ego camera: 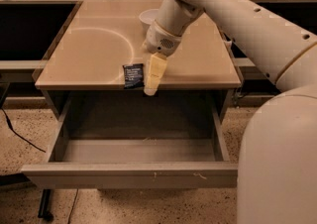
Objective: Place rxbar blueberry into top drawer
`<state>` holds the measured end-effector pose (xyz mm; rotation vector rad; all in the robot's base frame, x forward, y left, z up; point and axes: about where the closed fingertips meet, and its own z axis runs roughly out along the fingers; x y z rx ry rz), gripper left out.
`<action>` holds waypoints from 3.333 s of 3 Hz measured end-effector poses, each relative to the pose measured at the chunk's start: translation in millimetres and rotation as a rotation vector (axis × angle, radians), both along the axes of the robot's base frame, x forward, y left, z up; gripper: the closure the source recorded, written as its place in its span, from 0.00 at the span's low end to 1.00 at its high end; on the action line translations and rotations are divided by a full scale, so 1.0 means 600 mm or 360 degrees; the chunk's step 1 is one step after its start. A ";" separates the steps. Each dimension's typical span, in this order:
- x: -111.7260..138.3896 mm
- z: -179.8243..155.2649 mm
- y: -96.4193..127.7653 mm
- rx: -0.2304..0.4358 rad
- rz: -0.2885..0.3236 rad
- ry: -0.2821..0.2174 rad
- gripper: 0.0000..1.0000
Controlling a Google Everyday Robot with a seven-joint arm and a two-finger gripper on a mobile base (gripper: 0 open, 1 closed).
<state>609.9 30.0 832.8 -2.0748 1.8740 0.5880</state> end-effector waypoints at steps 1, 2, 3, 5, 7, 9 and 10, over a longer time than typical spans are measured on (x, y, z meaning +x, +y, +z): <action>-0.008 -0.007 0.059 0.0074 0.0064 -0.0030 0.00; -0.018 -0.016 0.111 0.0098 0.0141 -0.0084 0.00; -0.018 -0.017 0.113 0.0100 0.0141 -0.0085 0.00; 0.001 -0.007 0.084 0.0017 0.0164 -0.0111 0.00; 0.009 -0.010 0.068 -0.0019 0.0150 -0.0116 0.00; -0.018 -0.033 0.045 0.0026 0.0084 -0.0206 0.00; -0.028 -0.042 0.035 0.0032 0.0054 -0.0222 0.00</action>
Offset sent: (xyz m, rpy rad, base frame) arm -0.0178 0.1010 -0.0119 0.0768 -0.1014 0.1431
